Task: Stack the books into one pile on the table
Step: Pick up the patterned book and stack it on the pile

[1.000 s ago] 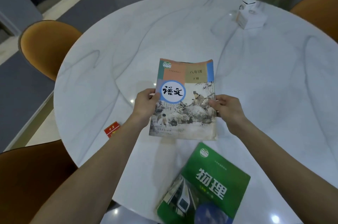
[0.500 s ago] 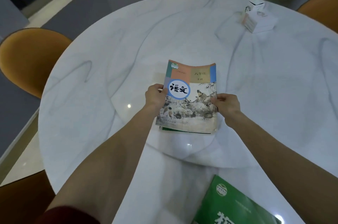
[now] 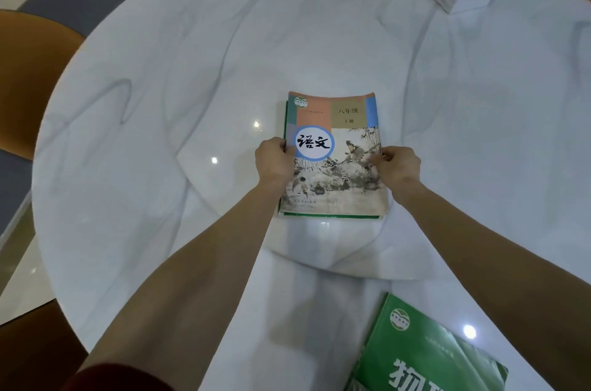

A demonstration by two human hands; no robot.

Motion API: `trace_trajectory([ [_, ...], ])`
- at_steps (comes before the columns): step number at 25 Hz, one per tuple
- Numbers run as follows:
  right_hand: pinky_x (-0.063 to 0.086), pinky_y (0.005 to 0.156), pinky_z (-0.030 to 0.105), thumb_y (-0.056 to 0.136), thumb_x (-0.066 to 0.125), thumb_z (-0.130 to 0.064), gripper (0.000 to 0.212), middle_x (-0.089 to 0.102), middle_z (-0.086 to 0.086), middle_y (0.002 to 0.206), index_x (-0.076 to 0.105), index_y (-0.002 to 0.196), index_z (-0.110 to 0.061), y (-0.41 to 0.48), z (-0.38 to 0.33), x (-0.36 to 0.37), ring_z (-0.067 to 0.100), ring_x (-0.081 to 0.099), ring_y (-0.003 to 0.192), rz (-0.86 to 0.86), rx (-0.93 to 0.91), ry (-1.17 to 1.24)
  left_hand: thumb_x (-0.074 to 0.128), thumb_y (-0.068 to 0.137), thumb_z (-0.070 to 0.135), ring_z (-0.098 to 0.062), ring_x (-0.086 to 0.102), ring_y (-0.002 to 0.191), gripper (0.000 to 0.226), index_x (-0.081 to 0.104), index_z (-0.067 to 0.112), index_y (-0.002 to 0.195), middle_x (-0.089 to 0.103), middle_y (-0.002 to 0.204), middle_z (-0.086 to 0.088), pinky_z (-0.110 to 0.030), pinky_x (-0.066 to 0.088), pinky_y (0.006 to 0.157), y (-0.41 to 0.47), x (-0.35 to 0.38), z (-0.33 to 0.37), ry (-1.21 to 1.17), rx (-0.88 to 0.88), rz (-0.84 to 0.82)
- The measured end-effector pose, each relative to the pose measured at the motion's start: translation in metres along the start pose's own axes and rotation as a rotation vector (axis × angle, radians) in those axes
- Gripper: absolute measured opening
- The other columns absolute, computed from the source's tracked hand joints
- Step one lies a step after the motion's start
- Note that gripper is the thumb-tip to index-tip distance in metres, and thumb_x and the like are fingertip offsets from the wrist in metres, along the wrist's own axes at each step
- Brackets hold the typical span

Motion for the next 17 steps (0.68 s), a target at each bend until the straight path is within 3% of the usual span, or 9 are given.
trace_trajectory([
  [3, 0.044, 0.065, 0.029, 0.088, 0.061, -0.014, 0.023, 0.070, 0.028, 0.082, 0.072, 0.088, 0.006, -0.001, 0.000, 0.003, 0.024, 0.050, 0.066, 0.001, -0.021, -0.056, 0.051, 0.089, 0.011, -0.026, 0.042, 0.069, 0.024, 0.063, -0.005, 0.076, 0.044, 0.070, -0.010, -0.026, 0.032, 0.061, -0.002, 0.000, -0.004, 0.086, 0.018, -0.009],
  [6, 0.045, 0.065, 0.031, 0.089, 0.061, -0.017, 0.026, 0.071, 0.029, 0.087, 0.072, 0.088, 0.007, -0.002, 0.000, 0.005, 0.024, 0.051, 0.066, -0.008, -0.018, -0.081, 0.051, 0.091, 0.013, -0.035, 0.057, 0.082, 0.025, 0.068, -0.005, 0.095, 0.048, 0.084, -0.016, -0.030, 0.039, 0.067, -0.005, -0.002, -0.003, 0.139, 0.054, -0.005],
  [9, 0.044, 0.064, 0.031, 0.089, 0.060, -0.016, 0.029, 0.070, 0.031, 0.085, 0.070, 0.089, 0.011, -0.003, 0.000, 0.007, 0.025, 0.050, 0.066, -0.017, -0.011, -0.094, 0.050, 0.093, 0.014, -0.034, 0.059, 0.090, 0.025, 0.068, -0.004, 0.097, 0.049, 0.089, -0.017, -0.027, 0.036, 0.067, -0.009, -0.001, -0.006, 0.153, 0.060, -0.002],
  [13, 0.054, 0.068, 0.039, 0.091, 0.058, -0.018, 0.032, 0.066, 0.027, 0.077, 0.068, 0.089, 0.012, -0.008, -0.003, 0.006, 0.027, 0.052, 0.066, -0.031, -0.015, -0.142, 0.047, 0.095, 0.015, -0.034, 0.058, 0.093, 0.027, 0.065, -0.005, 0.101, 0.057, 0.104, -0.023, -0.027, 0.035, 0.069, -0.009, 0.000, -0.005, 0.186, 0.053, -0.024],
  [15, 0.047, 0.055, 0.032, 0.092, 0.058, -0.020, 0.036, 0.057, 0.017, 0.062, 0.064, 0.069, 0.007, -0.010, -0.006, 0.006, 0.025, 0.049, 0.056, -0.052, 0.004, -0.179, 0.045, 0.096, 0.018, -0.034, 0.058, 0.095, 0.030, 0.063, -0.005, 0.102, 0.059, 0.108, -0.024, -0.030, 0.038, 0.071, -0.010, -0.001, -0.004, 0.235, 0.061, -0.049],
  [17, 0.036, 0.044, 0.024, 0.092, 0.058, -0.021, 0.046, 0.044, 0.008, 0.051, 0.046, 0.050, -0.005, -0.013, -0.008, 0.003, 0.020, 0.040, 0.046, -0.047, 0.016, -0.221, 0.045, 0.096, 0.020, -0.034, 0.058, 0.098, 0.031, 0.061, -0.005, 0.105, 0.059, 0.110, -0.024, -0.034, 0.043, 0.075, -0.012, -0.003, -0.001, 0.289, 0.076, -0.064],
])
Point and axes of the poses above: each hand's wrist, its own y-axis towards the middle knuckle, its own x-axis out of the palm, z = x × y, the point moved 7 cm from there along y, towards the middle knuckle
